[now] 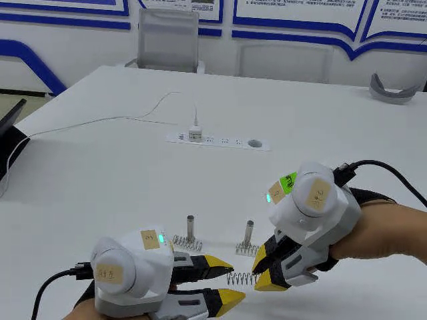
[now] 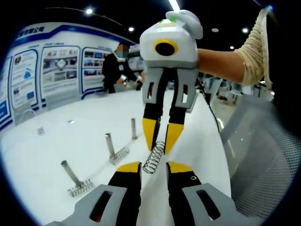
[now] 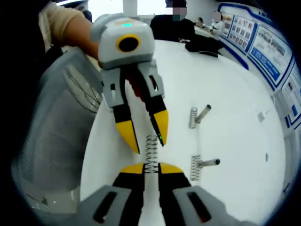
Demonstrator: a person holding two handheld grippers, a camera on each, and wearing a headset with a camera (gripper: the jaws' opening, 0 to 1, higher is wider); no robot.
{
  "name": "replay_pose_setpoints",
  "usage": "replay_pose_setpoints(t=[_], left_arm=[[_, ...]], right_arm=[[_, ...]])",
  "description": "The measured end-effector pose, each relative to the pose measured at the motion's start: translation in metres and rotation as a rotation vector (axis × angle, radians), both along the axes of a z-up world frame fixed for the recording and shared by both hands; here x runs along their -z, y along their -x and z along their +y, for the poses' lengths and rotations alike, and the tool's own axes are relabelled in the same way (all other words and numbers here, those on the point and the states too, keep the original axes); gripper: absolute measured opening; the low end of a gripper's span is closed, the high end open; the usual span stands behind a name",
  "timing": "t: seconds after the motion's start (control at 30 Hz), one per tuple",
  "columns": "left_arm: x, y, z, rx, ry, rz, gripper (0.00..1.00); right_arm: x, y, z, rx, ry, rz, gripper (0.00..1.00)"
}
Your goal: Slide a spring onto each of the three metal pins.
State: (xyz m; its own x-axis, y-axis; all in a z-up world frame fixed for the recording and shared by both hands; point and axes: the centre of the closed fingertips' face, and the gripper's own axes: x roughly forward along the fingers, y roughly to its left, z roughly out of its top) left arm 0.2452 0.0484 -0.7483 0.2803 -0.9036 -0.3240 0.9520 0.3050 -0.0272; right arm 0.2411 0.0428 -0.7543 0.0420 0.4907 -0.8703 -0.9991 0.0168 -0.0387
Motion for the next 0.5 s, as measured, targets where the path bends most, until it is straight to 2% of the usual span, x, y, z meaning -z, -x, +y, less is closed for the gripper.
replay_pose_setpoints(t=[0.33, 0.5], left_arm=[[0.000, 0.001, 0.000, 0.018, -0.010, -0.030, 0.13], [0.001, 0.003, 0.000, 0.029, -0.018, -0.039, 0.12]], right_arm=[[-0.002, 0.004, 0.000, -0.034, 0.014, -0.008, 0.12], [-0.013, 0.007, 0.002, -0.044, -0.002, -0.007, 0.12]])
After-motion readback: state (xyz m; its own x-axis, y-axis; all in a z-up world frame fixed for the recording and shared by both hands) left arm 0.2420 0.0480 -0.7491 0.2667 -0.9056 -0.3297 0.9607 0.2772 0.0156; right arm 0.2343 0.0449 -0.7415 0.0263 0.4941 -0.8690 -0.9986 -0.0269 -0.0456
